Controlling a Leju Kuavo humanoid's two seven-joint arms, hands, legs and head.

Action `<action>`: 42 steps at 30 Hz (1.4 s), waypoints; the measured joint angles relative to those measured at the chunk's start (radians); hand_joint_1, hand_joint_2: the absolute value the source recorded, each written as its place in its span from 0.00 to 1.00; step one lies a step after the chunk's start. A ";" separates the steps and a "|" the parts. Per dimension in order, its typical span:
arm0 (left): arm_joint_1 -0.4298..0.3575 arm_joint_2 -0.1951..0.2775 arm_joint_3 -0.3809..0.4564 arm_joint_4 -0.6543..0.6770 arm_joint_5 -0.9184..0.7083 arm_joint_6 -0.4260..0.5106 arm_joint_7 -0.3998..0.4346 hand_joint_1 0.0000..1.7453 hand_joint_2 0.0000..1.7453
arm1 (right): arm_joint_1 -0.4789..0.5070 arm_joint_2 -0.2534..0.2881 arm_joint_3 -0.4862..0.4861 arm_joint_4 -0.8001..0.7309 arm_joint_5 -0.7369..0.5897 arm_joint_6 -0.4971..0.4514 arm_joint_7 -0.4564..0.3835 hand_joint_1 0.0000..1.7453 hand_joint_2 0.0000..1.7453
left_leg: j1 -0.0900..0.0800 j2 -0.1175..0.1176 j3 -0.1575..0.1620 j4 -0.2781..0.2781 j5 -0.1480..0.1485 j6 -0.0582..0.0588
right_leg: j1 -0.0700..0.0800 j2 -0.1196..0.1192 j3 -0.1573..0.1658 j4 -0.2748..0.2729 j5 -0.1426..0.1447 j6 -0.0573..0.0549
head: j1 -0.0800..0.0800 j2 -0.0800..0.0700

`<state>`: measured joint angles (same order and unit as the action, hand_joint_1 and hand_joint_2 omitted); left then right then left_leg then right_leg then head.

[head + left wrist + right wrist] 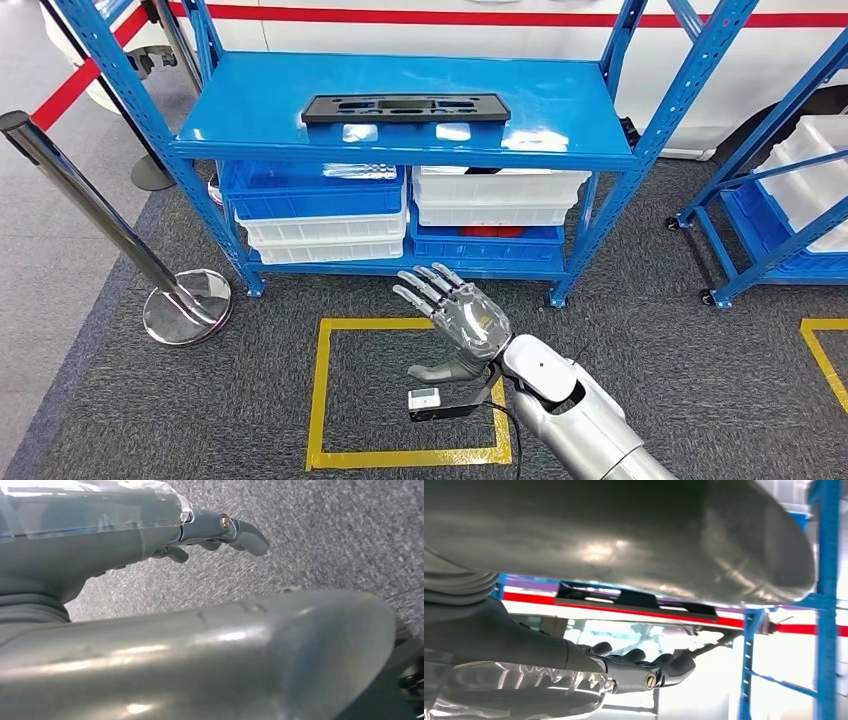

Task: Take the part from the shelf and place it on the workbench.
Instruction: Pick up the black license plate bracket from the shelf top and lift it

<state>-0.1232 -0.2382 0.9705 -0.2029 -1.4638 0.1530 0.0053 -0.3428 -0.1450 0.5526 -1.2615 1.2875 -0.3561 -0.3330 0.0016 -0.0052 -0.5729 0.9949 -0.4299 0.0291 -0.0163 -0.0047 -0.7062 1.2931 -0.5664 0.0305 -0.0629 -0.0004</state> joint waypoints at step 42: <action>0.002 0.002 -0.002 0.002 -0.011 -0.002 -0.013 0.00 0.00 | 0.045 -0.051 0.028 -0.165 0.054 0.009 0.005 0.00 0.00 | -0.002 -0.001 -0.010 0.185 -0.111 -0.045 | 0.007 -0.007 0.130 -0.287 0.121 -0.057 | 0.002 0.000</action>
<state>-0.1208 -0.2364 0.9686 -0.2014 -1.4748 0.1514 -0.0075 -0.2974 -0.1958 0.5808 -1.4266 1.3413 -0.3475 -0.3277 -0.0002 -0.0058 -0.5834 1.1801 -0.5410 -0.0164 -0.0090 -0.0113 -0.5765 1.0057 -0.4451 -0.0269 -0.0610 -0.0004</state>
